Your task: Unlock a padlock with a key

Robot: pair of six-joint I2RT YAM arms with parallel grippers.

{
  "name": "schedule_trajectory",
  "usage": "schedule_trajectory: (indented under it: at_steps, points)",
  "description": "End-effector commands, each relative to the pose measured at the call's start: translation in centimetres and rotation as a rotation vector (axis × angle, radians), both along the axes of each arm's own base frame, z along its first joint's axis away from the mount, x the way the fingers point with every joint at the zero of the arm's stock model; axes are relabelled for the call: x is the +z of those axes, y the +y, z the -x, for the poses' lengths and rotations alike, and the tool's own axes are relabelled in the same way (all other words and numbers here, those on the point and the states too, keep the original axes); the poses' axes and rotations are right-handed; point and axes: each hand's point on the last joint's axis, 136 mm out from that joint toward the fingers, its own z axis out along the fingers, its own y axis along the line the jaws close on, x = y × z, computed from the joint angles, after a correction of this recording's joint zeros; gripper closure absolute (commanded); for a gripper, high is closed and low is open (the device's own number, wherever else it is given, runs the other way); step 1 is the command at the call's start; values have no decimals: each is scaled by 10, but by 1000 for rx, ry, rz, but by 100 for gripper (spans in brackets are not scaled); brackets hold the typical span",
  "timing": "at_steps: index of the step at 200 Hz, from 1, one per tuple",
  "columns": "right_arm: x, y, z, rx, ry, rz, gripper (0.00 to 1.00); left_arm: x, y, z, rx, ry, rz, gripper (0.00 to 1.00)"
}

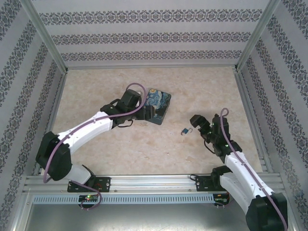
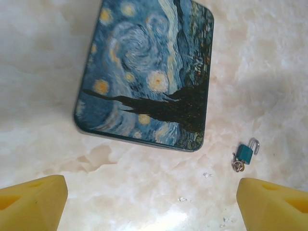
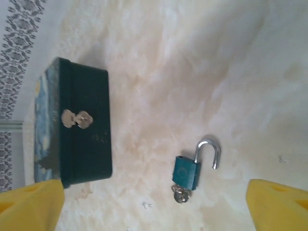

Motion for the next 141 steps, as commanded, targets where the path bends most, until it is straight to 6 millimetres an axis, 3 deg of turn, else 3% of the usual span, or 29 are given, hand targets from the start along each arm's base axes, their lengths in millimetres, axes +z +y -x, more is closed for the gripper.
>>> schedule_trajectory:
  at_steps: [1, 32, 49, 84, 114, 141]
  points:
    - [31, -8, -6, 49, -34, 110, 2, 19, 50, -2, 97, -70, -133, 7]
    - [57, -25, -28, 40, -37, 257, 2, 41, 123, -4, 282, -203, -254, 0]
    - [63, -39, -39, -11, -42, 329, 2, 54, 165, 0, 388, -332, -354, 0]
    - [65, -75, -52, -178, -84, 470, 2, 78, 233, 8, 605, -589, -487, 0]
    - [55, -95, -55, -200, -95, 645, 2, 50, 266, 2, 646, -537, -569, 1]
    - [49, -99, -61, -147, -147, 773, 2, 18, 283, -9, 673, -521, -586, 1]
